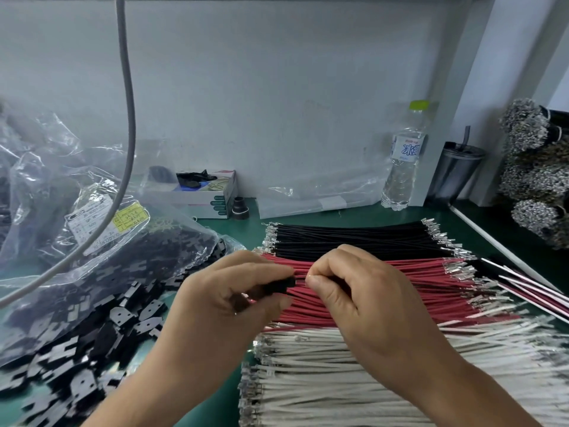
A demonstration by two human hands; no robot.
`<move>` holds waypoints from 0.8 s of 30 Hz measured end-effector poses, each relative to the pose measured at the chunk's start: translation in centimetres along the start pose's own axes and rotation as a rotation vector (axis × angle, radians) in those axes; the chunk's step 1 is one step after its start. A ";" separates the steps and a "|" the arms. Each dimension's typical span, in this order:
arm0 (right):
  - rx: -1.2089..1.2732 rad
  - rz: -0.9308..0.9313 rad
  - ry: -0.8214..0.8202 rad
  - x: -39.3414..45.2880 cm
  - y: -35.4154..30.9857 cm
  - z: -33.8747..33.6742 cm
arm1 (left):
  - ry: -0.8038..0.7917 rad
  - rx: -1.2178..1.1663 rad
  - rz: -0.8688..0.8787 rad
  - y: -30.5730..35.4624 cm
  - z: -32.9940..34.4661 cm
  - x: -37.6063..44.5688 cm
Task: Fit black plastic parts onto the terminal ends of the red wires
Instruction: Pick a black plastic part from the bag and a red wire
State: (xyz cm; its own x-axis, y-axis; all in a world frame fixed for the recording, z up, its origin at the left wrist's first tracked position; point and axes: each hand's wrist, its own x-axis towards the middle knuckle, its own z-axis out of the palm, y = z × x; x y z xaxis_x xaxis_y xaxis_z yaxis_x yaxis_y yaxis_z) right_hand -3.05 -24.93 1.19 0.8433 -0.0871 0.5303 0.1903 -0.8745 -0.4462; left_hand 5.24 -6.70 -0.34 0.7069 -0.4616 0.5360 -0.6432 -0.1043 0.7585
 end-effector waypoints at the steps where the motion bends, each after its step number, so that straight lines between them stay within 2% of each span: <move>1: 0.030 0.000 -0.003 -0.1 0.1 -0.1 | 0.001 0.051 0.035 -0.2 -0.2 0.0; 7: -0.130 -0.127 0.055 -0.2 0.2 -0.2 | -0.035 -0.178 -0.160 -0.5 0.0 -0.1; 13: -0.073 -0.174 0.042 -0.5 0.4 0.0 | -0.093 -0.235 -0.160 -0.4 -0.2 -0.3; 18: -0.288 -0.247 0.099 -0.2 0.0 -1.6 | -0.068 -0.232 -0.202 -0.7 -0.1 0.1; 20: -0.247 -0.257 -0.004 -0.6 -0.5 -1.5 | -0.012 -0.260 -0.231 -1.0 -0.2 0.2; 22: -0.211 -0.207 -0.216 -1.2 -0.7 -0.8 | 0.030 -0.290 -0.261 -1.3 -0.4 0.3; 24: -0.170 -0.126 -0.347 -1.4 -0.6 -0.1 | 0.042 -0.287 -0.268 -1.6 -0.6 0.4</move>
State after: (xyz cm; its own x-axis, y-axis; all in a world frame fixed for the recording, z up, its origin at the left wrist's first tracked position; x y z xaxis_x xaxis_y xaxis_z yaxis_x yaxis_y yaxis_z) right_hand -4.37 -24.34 0.75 0.9438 0.1661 0.2857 0.2413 -0.9371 -0.2523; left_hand 6.73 -6.19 -1.09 0.8541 -0.4140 0.3148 -0.3298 0.0370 0.9433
